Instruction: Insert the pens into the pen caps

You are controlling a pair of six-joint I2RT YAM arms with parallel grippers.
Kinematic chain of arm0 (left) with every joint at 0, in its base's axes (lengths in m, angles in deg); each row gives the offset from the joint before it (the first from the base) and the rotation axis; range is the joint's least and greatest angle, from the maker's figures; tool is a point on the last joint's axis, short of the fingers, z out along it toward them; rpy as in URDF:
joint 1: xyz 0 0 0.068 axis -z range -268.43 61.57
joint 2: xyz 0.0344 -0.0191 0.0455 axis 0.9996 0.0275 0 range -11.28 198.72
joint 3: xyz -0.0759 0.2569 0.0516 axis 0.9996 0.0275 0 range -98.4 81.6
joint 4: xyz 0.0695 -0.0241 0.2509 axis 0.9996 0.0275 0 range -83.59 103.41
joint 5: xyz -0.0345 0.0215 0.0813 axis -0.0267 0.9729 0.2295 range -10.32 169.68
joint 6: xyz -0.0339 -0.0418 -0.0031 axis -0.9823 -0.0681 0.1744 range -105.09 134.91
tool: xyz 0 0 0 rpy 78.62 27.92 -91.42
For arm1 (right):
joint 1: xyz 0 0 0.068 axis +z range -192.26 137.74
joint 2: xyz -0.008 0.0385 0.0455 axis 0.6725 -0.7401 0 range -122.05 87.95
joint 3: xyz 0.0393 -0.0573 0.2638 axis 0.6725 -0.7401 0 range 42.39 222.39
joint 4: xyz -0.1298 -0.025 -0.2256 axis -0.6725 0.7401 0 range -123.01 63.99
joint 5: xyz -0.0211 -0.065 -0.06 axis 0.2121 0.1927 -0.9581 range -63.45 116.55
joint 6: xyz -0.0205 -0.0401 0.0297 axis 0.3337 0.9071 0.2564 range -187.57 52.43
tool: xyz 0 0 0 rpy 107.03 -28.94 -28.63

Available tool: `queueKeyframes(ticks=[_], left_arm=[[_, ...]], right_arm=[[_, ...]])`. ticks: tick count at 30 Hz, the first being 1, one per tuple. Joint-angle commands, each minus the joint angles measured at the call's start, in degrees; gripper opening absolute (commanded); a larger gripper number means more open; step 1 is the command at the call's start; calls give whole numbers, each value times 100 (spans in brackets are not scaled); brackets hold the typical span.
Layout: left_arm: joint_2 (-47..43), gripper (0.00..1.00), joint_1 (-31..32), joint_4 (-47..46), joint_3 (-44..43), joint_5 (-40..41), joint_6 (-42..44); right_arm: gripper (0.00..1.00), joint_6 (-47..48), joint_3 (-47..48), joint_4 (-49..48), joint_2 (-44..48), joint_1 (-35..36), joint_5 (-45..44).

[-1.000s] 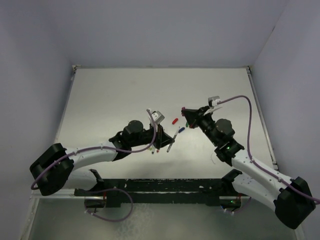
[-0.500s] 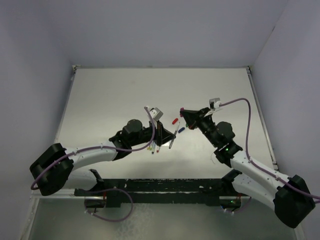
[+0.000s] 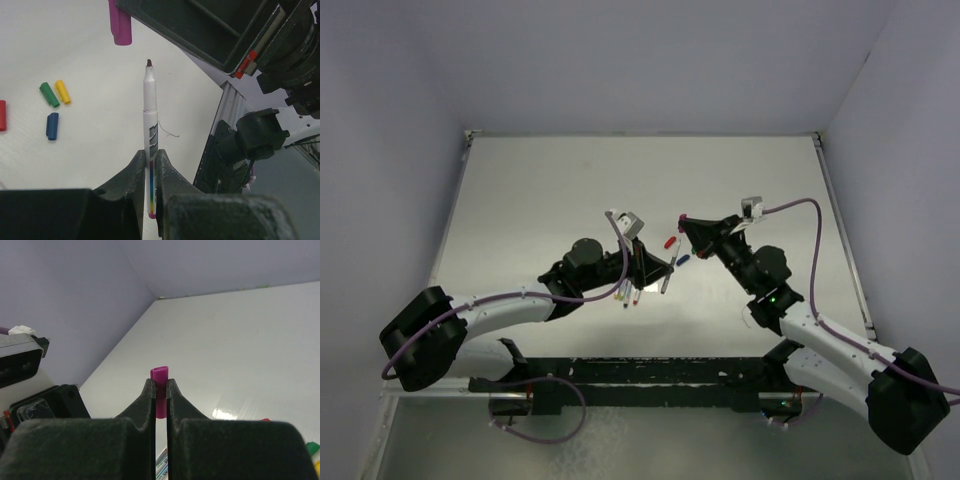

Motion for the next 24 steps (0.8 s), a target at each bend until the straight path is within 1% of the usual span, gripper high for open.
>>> queueKeyframes(ticks=[1,24], left_arm=[[4,0,28,-484,-131,106,-91],[136,0,31,-567,-122,228,-72]], right_arm=[[0,-125,-66,-464,98,27,43],[0,-286,-56,-501,195,29,95]])
